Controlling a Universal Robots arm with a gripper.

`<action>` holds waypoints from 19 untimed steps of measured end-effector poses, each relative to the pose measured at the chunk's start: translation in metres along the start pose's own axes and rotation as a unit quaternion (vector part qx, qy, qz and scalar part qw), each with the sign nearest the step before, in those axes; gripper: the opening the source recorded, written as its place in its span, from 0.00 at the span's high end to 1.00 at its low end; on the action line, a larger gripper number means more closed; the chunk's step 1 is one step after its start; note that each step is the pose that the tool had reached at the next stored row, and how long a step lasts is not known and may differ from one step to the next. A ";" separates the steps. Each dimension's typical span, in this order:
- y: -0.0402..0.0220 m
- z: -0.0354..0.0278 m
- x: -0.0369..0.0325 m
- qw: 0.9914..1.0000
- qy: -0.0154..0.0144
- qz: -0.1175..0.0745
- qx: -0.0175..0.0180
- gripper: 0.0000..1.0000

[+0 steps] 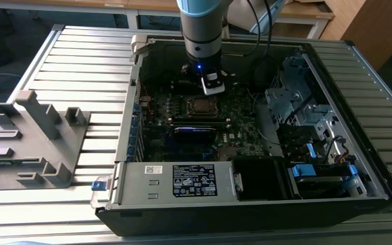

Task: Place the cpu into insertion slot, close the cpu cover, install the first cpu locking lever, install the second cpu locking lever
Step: 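Install the first cpu locking lever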

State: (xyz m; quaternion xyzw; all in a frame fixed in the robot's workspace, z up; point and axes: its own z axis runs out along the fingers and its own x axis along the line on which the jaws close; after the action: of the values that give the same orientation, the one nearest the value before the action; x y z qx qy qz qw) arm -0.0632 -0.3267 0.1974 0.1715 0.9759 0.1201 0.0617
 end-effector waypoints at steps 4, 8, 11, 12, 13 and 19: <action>0.0013 0.0004 0.0004 1.000 0.000 0.001 0.000 0.90; 0.0017 0.0009 -0.0003 1.000 0.000 0.001 0.000 0.90; 0.0019 0.0019 -0.0015 1.000 0.000 0.001 0.000 0.90; 0.0020 0.0024 -0.0020 1.000 0.000 0.001 0.000 0.90; 0.0020 0.0029 -0.0025 1.000 0.000 0.001 0.000 0.90; 0.0026 0.0042 -0.0047 1.000 0.000 0.001 0.000 0.90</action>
State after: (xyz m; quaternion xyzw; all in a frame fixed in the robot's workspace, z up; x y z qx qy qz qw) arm -0.0573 -0.3250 0.1944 0.1729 0.9756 0.1200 0.0619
